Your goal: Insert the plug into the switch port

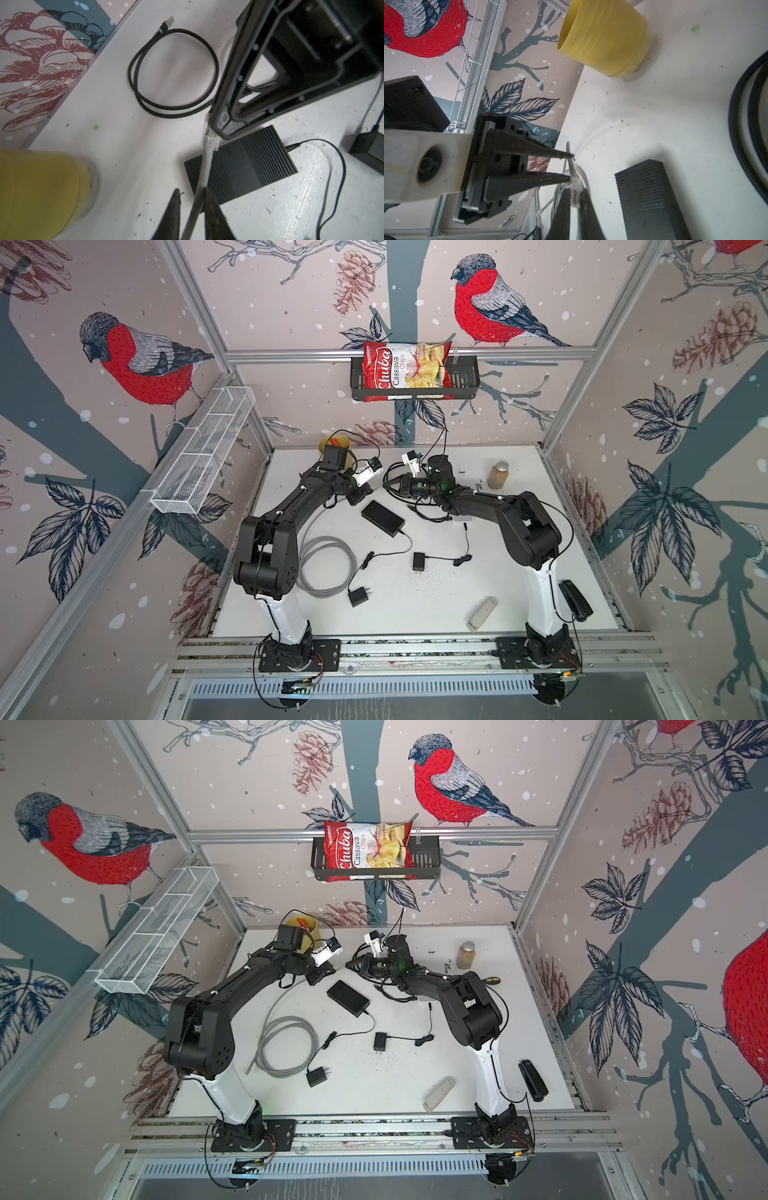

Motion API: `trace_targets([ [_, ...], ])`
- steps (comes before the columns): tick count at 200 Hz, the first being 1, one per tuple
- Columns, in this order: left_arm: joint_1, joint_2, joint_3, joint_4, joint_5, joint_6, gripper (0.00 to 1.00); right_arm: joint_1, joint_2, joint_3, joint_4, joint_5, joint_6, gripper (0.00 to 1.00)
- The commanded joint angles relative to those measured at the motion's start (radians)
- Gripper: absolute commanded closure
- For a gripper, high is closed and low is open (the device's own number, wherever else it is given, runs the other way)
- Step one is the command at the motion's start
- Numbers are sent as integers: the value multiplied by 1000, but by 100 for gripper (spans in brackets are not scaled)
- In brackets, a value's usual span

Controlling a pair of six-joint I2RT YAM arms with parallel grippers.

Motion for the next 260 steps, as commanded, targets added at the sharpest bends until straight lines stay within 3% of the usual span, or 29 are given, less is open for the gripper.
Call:
trace_targets([
  [1, -21, -30, -30, 78, -49, -21, 60, -2, 10, 10, 37, -6, 46, 91],
  [29, -85, -106, -147, 237, -181, -38, 52, -2, 8, -3, 57, -6, 125, 91],
  [73, -144, -208, -357, 535, -279, 22, 48, -12, -25, -53, 84, -8, 208, 91],
  [97, -144, -188, -347, 529, -307, 38, 48, -15, -45, -67, 61, -3, 210, 90],
  [164, -161, -138, -312, 528, -228, 31, 54, -9, -50, -69, 60, 1, 228, 90],
  [260, -172, -119, -301, 530, -248, 68, 79, -5, -44, -55, 59, -8, 249, 90],
])
